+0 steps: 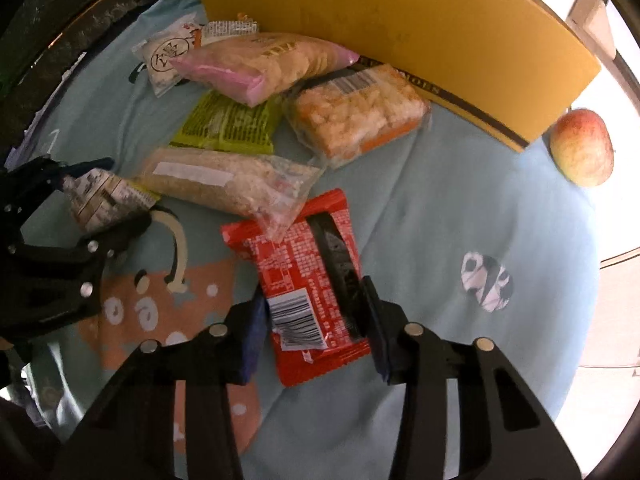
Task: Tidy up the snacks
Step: 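Grasp silver-red wrapped packet with left gripper while right grasps red wafer packet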
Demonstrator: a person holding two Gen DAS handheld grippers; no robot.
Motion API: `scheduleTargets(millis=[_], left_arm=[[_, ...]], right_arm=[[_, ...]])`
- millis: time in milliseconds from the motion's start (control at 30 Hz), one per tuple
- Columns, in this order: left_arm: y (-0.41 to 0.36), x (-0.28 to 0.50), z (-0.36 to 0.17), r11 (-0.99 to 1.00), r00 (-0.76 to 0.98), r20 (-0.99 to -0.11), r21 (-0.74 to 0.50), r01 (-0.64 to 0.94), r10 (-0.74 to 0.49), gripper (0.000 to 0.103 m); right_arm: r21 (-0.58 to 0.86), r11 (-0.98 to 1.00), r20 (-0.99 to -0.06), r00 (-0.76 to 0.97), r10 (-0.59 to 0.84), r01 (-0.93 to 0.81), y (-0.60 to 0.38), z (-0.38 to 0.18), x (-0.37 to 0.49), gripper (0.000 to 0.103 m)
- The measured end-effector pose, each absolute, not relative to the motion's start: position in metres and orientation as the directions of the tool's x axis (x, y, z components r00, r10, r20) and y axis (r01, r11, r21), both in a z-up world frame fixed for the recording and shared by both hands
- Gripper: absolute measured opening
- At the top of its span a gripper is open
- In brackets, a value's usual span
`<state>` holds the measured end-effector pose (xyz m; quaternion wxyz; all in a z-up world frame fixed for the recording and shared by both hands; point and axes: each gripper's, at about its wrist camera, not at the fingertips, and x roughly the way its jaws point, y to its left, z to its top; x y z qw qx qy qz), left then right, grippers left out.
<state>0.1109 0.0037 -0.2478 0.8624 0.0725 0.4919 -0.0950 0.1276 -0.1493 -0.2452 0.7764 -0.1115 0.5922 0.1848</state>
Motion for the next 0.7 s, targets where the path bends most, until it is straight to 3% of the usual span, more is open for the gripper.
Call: scheduleTargets(millis=[100, 367, 700], left_arm=[[0.001, 0.106, -0.246, 0.966, 0.485, -0.866, 0.009, 0.258, -0.122, 0.034], [0.003, 0.083, -0.233, 0.963, 0.490, -0.856, -0.036, 0.266, -0.167, 0.033], [-0.009, 0.080, -0.187, 0.965, 0.567, -0.804, -0.031, 0.259, -0.178, 0.033]], right_arm=[[0.089, 0.916, -0.957, 0.220, 0.187, -0.391, -0.158, -0.243, 0.119, 0.044], [0.164, 0.933, -0.939, 0.240, 0.247, -0.319, -0.189, -0.231, 0.094, 0.044], [0.187, 0.943, -0.892, 0.356, 0.280, -0.274, -0.205, -0.171, 0.080, 0.044]])
